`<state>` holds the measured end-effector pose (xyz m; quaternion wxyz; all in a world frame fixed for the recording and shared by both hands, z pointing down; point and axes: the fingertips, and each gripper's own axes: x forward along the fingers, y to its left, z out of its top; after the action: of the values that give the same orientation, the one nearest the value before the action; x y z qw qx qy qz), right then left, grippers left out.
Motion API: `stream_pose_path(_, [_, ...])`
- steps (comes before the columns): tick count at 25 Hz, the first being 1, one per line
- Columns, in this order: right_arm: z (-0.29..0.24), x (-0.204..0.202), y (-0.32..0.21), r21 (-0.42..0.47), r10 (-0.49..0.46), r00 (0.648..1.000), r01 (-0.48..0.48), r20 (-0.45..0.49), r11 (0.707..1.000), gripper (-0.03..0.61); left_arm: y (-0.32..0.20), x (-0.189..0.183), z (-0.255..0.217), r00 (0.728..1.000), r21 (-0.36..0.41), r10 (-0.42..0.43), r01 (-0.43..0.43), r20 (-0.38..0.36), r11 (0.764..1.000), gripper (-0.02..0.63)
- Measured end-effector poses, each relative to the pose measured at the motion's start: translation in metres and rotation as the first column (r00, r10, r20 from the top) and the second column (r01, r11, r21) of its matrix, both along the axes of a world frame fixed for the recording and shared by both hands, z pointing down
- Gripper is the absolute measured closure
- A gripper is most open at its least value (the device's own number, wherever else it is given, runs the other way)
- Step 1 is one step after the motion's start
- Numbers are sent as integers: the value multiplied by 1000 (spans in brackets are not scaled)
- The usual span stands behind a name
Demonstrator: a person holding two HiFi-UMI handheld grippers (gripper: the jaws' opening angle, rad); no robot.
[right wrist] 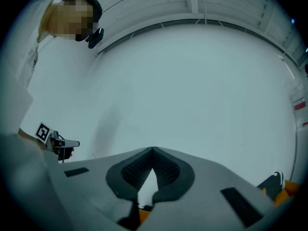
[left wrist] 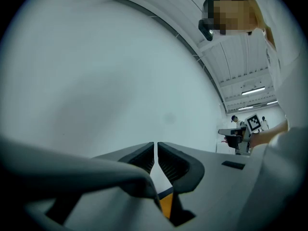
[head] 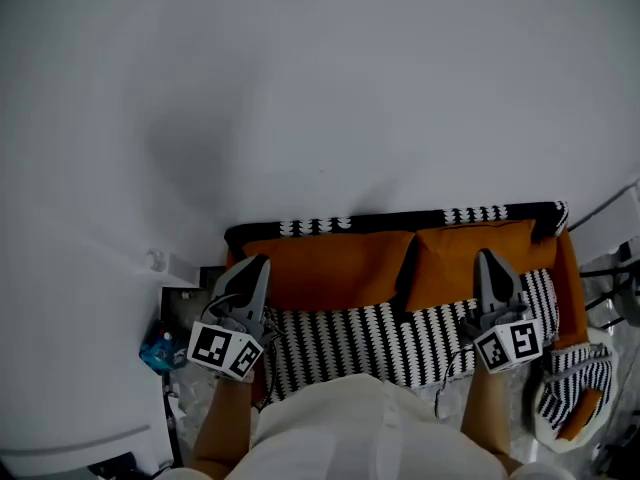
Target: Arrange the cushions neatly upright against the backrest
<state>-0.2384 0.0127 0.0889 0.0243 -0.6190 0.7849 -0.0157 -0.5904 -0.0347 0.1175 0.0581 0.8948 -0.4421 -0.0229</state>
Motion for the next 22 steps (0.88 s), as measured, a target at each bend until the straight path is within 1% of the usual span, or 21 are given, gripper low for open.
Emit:
stream_pose_path(4, [-8, -5, -2, 7, -21, 1000, 21, -6, 1000, 561, 1, -13, -6, 1000, -2, -14, 14, -22, 1000, 569])
stream_pose_path(8, [-9, -9, -1, 5, -21, 1000, 21, -2, 1000, 561, 3, -17, -6, 999, -1, -25, 25, -29, 1000, 569])
stream_pose_path(11, [-4, -14, 3, -16, -9, 1000, 9, -13, 1000, 561, 7, -17, -5, 999, -8, -3, 2, -46, 1000, 570])
stream_pose_path(14, [-9, -16, 15, -28, 20, 999, -21, -37, 999, 561, 15, -8, 0, 996, -19, 64, -65, -55, 998, 569])
stream_pose_path(17, [-12, -17, 37, -36, 73, 995, -76, -74, 996, 561, 19, 11, 8, 983, -22, 169, -171, -79, 985, 569])
stream_pose_path(19, [-10, -14, 57, -40, 115, 988, -120, -100, 992, 561, 21, 32, 12, 965, -18, 248, -251, -81, 968, 569])
stream_pose_path(22, [-8, -2, 84, -33, 171, 978, -176, -117, 984, 561, 25, 70, 12, 932, 8, 357, -357, -58, 934, 569])
